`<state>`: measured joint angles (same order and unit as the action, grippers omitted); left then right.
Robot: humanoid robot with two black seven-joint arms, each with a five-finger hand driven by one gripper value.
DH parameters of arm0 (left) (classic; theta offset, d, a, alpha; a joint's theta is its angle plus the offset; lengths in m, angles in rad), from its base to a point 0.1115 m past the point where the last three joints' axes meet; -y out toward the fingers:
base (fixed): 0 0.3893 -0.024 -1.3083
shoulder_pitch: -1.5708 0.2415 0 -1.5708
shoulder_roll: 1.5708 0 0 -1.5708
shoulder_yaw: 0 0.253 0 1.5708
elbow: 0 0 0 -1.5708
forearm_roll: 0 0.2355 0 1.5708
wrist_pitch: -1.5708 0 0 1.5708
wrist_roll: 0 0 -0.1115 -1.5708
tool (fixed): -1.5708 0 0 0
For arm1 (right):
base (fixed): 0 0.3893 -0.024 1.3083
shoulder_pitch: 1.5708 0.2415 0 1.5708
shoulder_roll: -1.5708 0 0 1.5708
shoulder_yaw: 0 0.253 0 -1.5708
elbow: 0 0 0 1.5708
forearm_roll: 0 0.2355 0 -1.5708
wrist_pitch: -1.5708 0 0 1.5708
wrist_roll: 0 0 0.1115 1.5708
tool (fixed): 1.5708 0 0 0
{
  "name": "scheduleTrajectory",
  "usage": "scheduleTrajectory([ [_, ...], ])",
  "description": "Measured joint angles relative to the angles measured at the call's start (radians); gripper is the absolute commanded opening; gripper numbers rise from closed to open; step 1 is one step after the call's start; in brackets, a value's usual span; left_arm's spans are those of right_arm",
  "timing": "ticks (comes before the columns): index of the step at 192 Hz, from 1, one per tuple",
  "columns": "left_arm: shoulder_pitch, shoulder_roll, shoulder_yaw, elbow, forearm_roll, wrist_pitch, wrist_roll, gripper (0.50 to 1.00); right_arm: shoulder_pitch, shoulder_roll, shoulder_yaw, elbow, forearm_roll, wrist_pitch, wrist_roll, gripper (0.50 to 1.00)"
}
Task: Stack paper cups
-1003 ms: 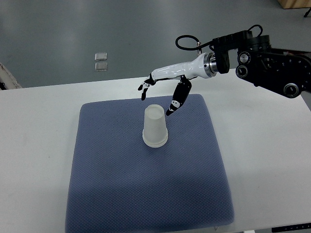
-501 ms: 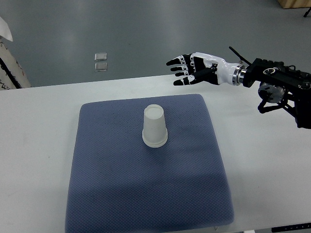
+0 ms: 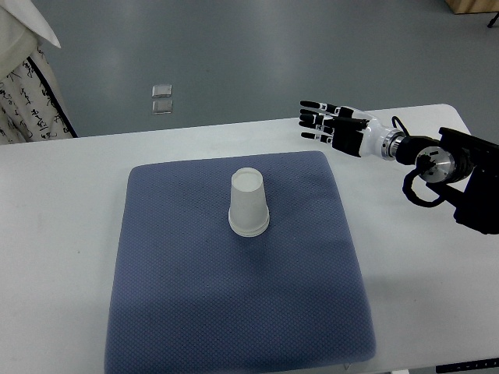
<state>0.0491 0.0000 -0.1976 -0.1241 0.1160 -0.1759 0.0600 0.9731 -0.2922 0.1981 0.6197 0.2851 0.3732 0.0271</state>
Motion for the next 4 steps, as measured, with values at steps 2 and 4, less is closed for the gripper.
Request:
scheduleTrajectory([
  [2, 0.000, 0.000, 0.000, 0.000, 0.000, 0.000, 0.000, 1.000, -0.001, 0.000, 0.000, 0.000, 0.000, 0.001, 0.000, 0.924],
  [4, 0.000, 0.000, 0.000, 0.000, 0.000, 0.000, 0.000, 1.000, -0.002, 0.000, 0.000, 0.000, 0.000, 0.001, 0.000, 0.924],
])
